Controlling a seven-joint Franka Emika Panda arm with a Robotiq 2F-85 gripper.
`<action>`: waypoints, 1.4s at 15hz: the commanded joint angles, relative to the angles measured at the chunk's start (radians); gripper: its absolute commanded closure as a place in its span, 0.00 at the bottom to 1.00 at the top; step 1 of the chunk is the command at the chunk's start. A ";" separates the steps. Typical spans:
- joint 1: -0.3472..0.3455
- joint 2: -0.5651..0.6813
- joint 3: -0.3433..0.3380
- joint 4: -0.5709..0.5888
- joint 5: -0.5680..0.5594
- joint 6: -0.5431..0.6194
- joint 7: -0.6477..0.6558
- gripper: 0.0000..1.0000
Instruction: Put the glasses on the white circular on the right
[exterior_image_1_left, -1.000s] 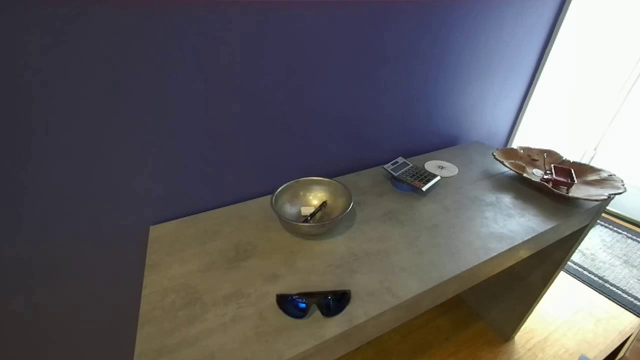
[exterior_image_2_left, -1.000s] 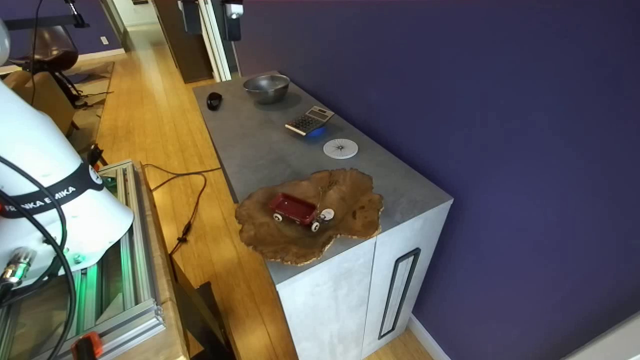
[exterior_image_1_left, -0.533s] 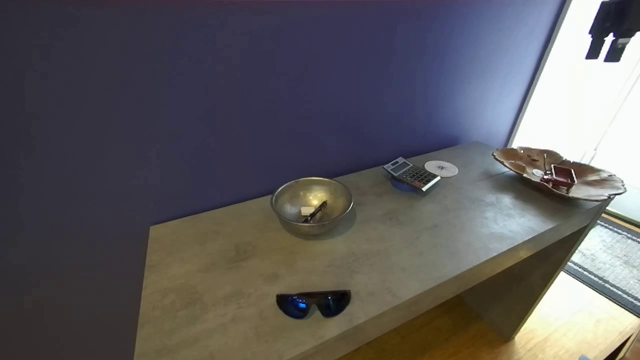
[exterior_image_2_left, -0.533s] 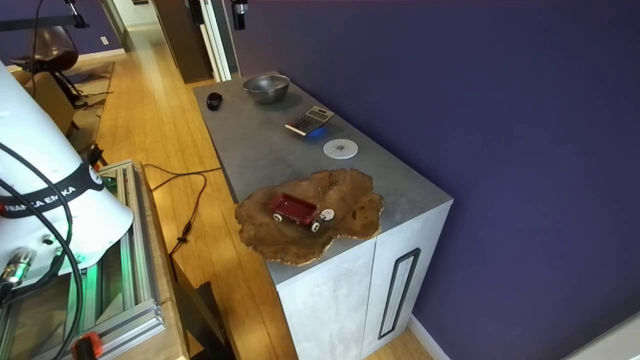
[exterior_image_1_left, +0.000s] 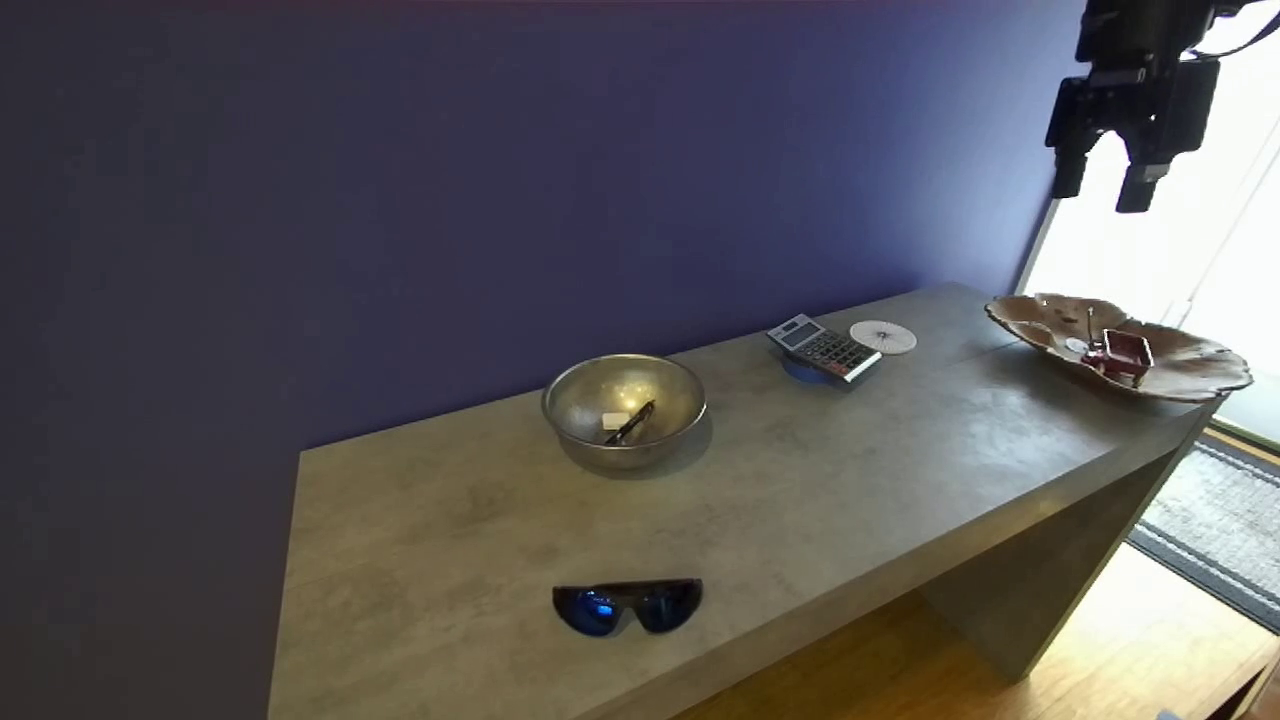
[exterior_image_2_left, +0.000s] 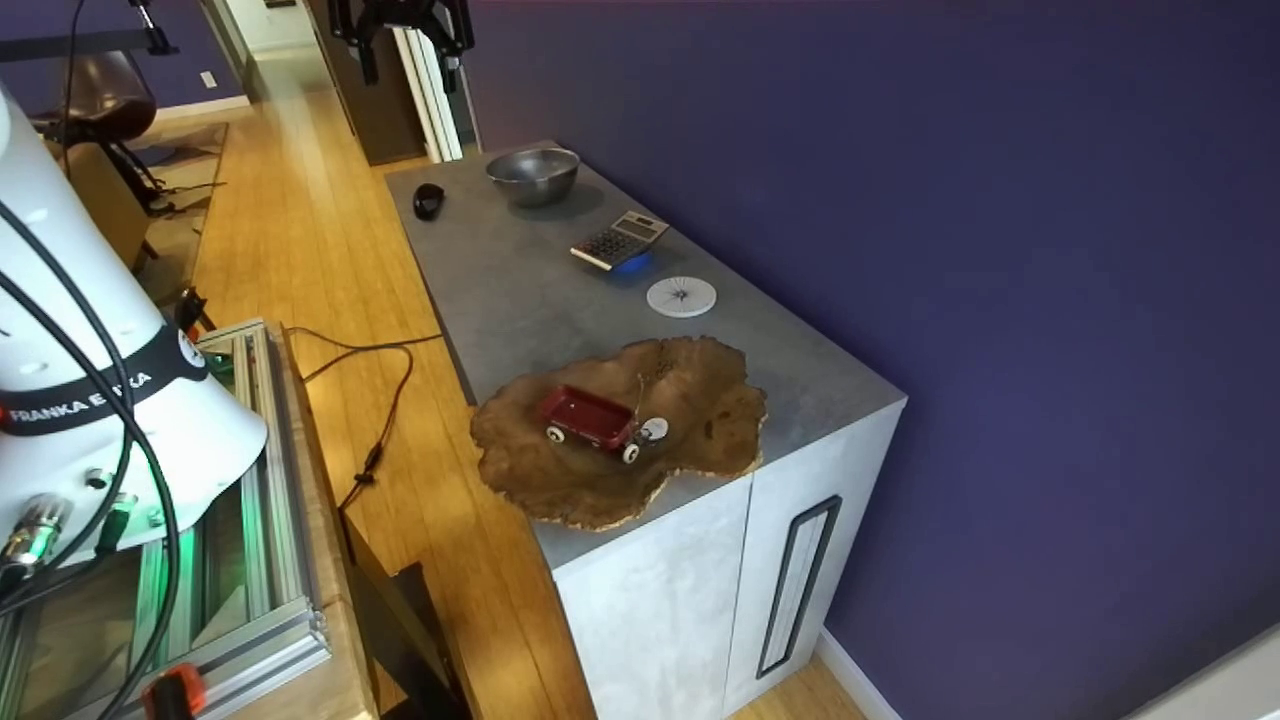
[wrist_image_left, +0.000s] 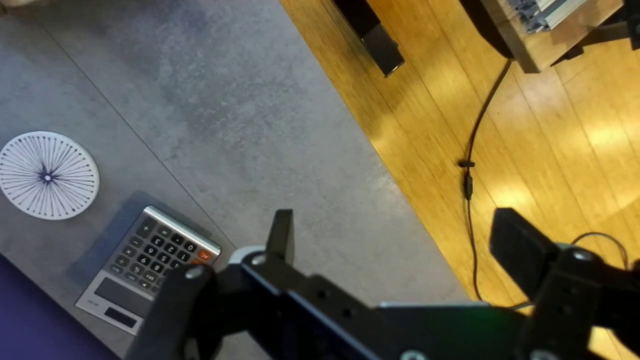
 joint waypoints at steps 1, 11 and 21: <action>-0.029 0.003 0.021 0.007 0.009 -0.004 -0.013 0.00; 0.136 0.390 0.186 0.179 0.418 0.367 -0.409 0.00; 0.069 0.608 0.330 0.349 0.415 0.373 -0.424 0.00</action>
